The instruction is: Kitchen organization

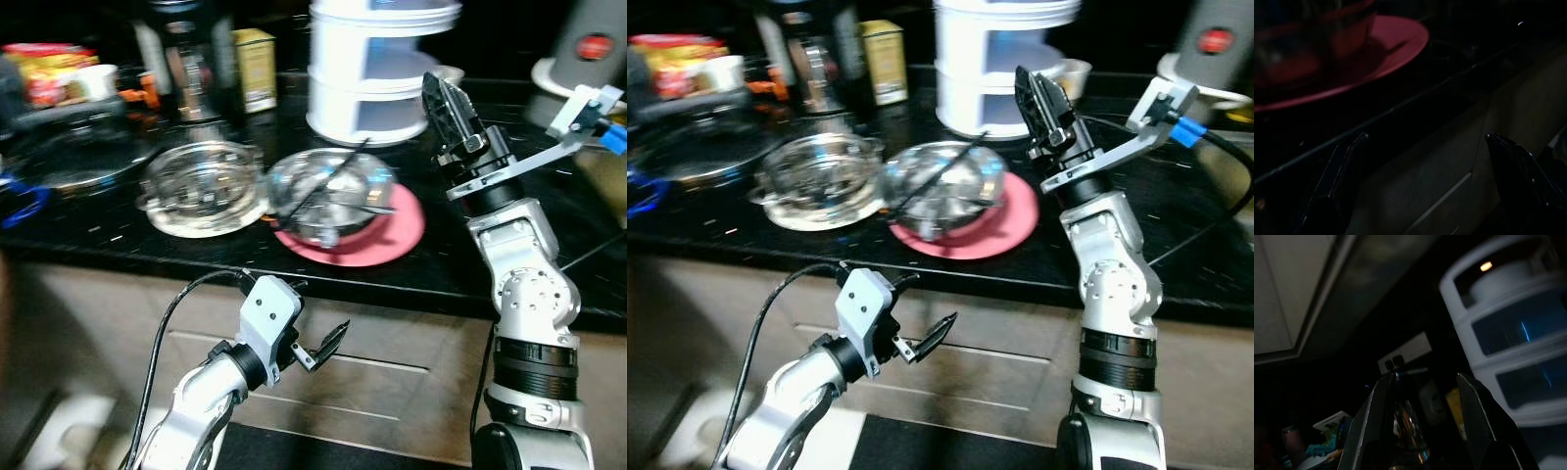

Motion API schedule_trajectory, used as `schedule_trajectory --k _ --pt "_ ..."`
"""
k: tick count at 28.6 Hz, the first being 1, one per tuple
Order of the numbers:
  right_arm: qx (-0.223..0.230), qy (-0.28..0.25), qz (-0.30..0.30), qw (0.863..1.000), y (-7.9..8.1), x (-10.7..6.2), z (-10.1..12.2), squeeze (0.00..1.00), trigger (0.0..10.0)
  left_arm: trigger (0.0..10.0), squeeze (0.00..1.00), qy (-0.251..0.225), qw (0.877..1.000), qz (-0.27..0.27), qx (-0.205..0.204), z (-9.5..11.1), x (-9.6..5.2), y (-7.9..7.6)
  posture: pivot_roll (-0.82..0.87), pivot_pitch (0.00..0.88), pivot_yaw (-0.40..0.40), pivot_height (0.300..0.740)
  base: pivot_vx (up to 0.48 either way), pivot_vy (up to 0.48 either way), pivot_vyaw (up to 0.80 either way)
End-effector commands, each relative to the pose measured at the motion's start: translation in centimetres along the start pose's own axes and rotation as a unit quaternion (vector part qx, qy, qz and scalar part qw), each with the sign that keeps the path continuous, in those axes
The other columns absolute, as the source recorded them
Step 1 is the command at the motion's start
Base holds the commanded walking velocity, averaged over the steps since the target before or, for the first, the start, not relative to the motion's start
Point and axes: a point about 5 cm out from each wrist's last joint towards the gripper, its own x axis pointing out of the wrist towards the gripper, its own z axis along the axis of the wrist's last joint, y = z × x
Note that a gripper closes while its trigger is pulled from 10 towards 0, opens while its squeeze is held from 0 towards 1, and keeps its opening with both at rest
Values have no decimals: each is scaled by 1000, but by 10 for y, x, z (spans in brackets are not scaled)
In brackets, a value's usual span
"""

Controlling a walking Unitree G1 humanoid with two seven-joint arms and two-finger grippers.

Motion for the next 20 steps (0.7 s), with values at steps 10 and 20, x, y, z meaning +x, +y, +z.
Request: schedule_trajectory --k 10,20 --pt "-193 179 13 965 16 27 -28 0 10000 10000 0 18 1000 3 -13 -3 -10 1 44 16 -5 740 0 0 0" --pt "-227 317 0 921 30 49 -32 180 10000 10000 0 33 998 46 -10 -1 -18 0 65 32 -29 740 0 0 0"
